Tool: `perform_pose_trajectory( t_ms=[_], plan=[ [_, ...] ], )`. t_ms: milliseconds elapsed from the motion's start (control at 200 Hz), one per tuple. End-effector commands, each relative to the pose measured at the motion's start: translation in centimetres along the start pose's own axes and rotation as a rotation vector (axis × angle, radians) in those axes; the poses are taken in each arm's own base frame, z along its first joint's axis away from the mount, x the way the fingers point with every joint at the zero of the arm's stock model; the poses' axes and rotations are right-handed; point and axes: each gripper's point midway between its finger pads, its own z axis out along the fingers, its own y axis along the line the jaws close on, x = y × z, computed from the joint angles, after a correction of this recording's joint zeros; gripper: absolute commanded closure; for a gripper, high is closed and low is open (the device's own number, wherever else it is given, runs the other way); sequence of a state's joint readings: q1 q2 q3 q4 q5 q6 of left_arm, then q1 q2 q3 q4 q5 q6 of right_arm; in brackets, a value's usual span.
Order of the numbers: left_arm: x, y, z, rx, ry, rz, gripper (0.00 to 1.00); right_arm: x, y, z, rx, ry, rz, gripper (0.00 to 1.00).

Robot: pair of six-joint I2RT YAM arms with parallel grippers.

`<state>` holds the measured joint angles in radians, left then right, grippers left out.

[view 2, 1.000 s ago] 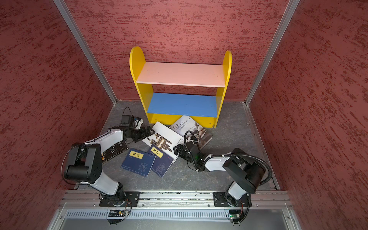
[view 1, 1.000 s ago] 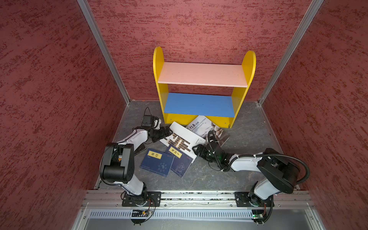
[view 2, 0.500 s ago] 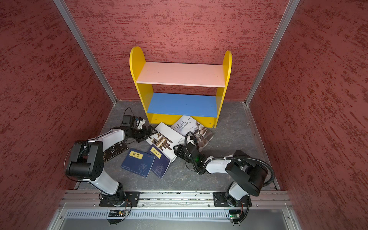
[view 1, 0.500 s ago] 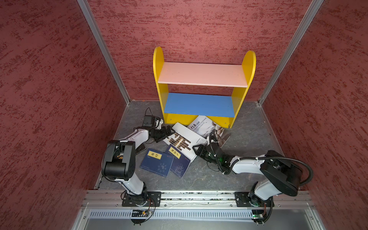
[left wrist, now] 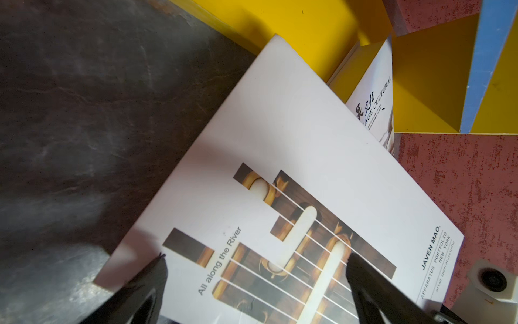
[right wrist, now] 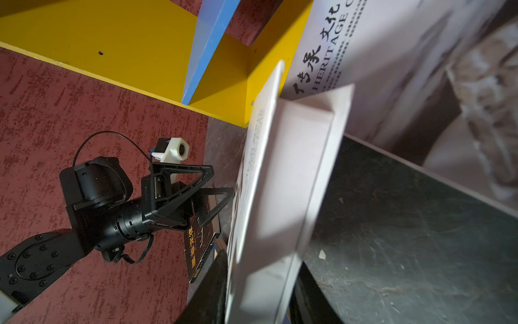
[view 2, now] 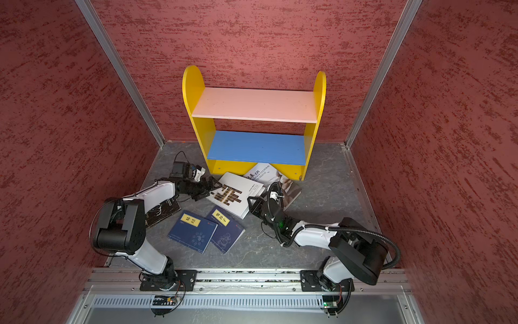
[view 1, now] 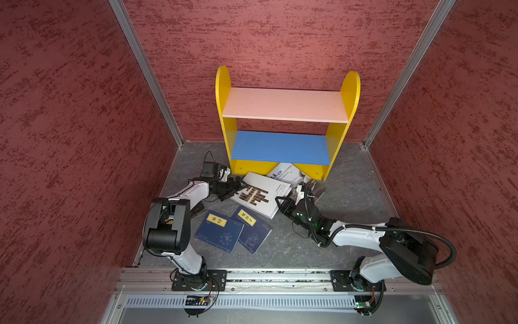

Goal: Stacking books/files
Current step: Pick up the book from the center of the table.

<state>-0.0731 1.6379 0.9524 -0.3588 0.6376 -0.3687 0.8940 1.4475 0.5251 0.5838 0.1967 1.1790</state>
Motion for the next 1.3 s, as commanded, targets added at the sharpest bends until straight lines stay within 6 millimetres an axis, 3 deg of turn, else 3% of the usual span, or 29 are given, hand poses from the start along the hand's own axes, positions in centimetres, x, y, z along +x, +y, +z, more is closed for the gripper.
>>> perform_pose_trajectory(
  t_ms=[0, 140, 230, 250, 331, 396, 476, 636, 762, 917, 1117, 1293],
  plan=[
    [0.5, -1.2, -0.7, 0.030, 0.014, 0.004, 0.01, -1.2, 3.1, 0.2, -0.085, -0.044, 0.032, 0.67],
    [0.7, -1.3, -1.1, 0.027, 0.015, 0.002, 0.01, -1.1, 2.6, 0.7, -0.045, -0.035, 0.021, 0.72],
    [0.6, -1.4, -1.2, 0.028, 0.010, 0.006, 0.00, -1.4, 2.1, 0.6, -0.038, -0.041, 0.019, 0.70],
    [0.6, -1.4, -1.2, 0.027, 0.011, 0.004, 0.01, -1.9, 2.9, 0.1, -0.067, -0.049, 0.029, 0.69],
    [0.6, -1.3, -1.0, 0.027, 0.020, -0.001, 0.01, -2.1, 2.9, 0.0, -0.092, -0.037, 0.038, 0.66],
    [0.6, -1.4, -0.8, 0.036, 0.027, -0.008, 0.01, -1.7, 3.0, 0.3, -0.102, -0.002, 0.031, 0.59],
    [0.6, -1.4, -0.6, 0.046, 0.031, -0.013, 0.01, -1.0, 3.3, 1.4, -0.099, 0.049, 0.006, 0.43],
    [1.1, -0.9, 0.2, 0.061, 0.058, -0.042, 0.01, -0.3, 4.3, 3.6, -0.111, 0.128, -0.030, 0.35],
    [1.2, -0.9, 0.4, 0.066, 0.060, -0.054, 0.01, -0.4, 3.8, 4.7, -0.088, 0.143, -0.016, 0.50],
    [0.6, -1.2, -0.2, 0.064, 0.040, -0.053, 0.01, -1.6, 2.6, 4.0, -0.043, 0.098, 0.017, 0.64],
    [-1.8, -2.7, -2.9, 0.109, -0.035, -0.077, 0.01, -3.3, 1.5, 1.6, 0.020, 0.036, 0.037, 0.73],
    [-4.2, -4.2, -5.9, 0.191, -0.108, -0.122, 0.01, -6.2, 3.5, -2.3, 0.011, -0.011, 0.014, 0.76]
  ],
)
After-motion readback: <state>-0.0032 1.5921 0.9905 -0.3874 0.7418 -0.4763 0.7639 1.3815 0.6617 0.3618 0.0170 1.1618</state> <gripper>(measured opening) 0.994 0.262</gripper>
